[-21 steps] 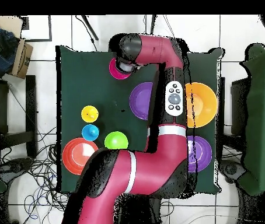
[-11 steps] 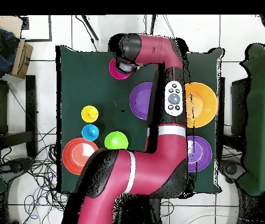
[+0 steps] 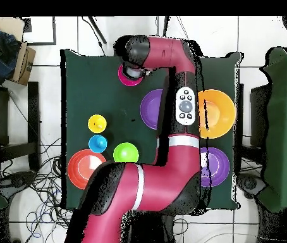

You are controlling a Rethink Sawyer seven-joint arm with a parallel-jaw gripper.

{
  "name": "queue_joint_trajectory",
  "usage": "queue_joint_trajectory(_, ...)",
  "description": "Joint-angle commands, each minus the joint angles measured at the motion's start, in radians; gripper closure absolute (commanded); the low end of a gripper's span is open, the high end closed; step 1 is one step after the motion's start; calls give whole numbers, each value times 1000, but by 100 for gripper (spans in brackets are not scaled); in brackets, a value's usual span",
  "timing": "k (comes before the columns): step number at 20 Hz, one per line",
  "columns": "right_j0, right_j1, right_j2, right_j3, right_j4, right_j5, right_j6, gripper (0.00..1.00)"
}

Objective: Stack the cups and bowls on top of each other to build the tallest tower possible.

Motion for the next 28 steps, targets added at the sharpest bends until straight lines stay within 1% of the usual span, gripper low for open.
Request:
queue_joint_trajectory(1,36,-11,38,-40,-44,135,-192,0)
queue_joint_trajectory(6,42,3,51,-86,-44,168,-187,0)
queue_joint_trajectory(10,45,7,51,-97,-42,179,-187,0)
queue_joint_trajectory(20,45,0,36,-73,-33,162,-191,0)
queue_joint_trajectory(24,45,-15,28,-40,-24,148,-183,0)
queue_joint_trajectory(26,45,-29,20,-10,-17,134,-175,0)
queue_joint_trajectory(28,42,-52,10,41,-7,111,-171,0)
